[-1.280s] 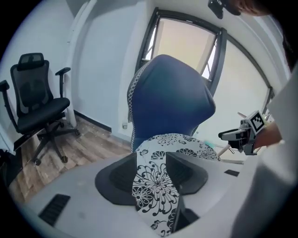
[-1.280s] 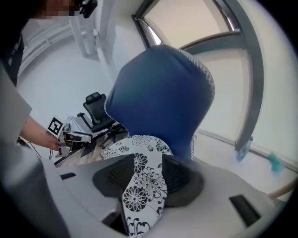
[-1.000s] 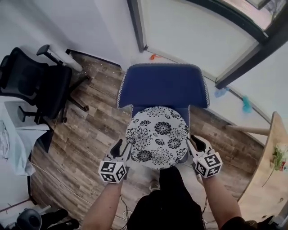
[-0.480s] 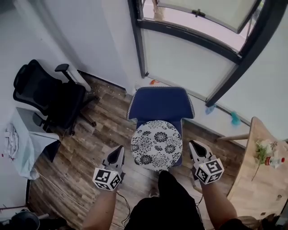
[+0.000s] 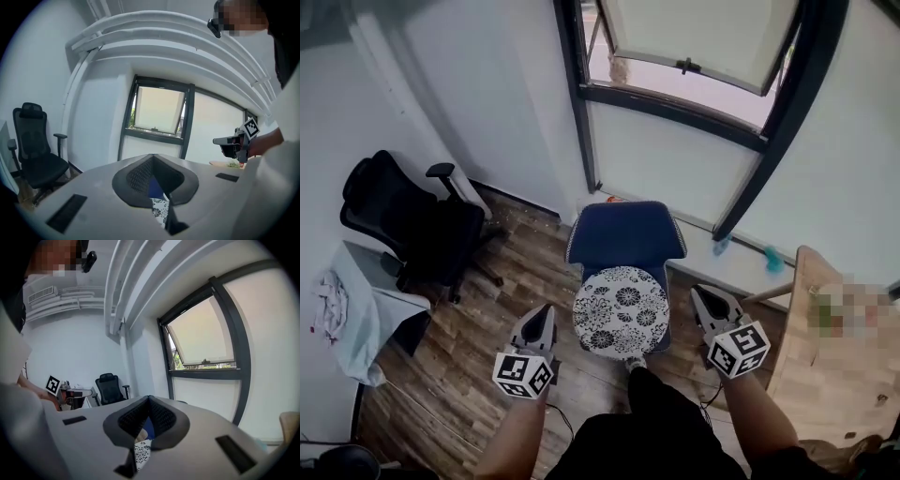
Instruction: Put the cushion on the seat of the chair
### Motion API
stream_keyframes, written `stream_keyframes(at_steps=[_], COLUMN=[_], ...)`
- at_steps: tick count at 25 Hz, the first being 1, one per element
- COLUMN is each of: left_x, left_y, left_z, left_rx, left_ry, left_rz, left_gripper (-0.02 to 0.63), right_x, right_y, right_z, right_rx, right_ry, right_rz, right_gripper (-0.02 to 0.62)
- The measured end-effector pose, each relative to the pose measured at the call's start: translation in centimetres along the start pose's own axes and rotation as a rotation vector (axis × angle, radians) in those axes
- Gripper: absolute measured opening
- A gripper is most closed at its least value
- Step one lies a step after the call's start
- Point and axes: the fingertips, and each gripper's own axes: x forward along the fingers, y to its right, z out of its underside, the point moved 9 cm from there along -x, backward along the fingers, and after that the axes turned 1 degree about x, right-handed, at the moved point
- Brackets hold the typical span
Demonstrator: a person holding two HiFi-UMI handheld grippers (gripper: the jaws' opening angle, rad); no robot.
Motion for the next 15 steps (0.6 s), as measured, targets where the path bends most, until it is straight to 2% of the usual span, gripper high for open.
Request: stream_keyframes(at_steps=[6,10,15], left_x=[-2.5,-2.1,-1.4], left_y=[1.2,1.1,1.5], left_z=[-2.4,-3.7,-5.4], left_rx=[0.062,0.094,0.115], left_ry=[0.013,0.018,0.056], left_rz=[0.006,0.004,0.041], left_gripper=[0.005,0.005,0.005], right_x=[-1.5,-1.3,-1.2], right_y=[-0.9,-1.4,-1.6], right_z=[-1.2,-2.1,-3.6], right_rx=[-0.037,-0.051,-0.065], right_ry=[0.015,0.023,0.048], right_rz=[0.000,-0.008,-0.014], right_gripper=[0.025,0.025,0.025])
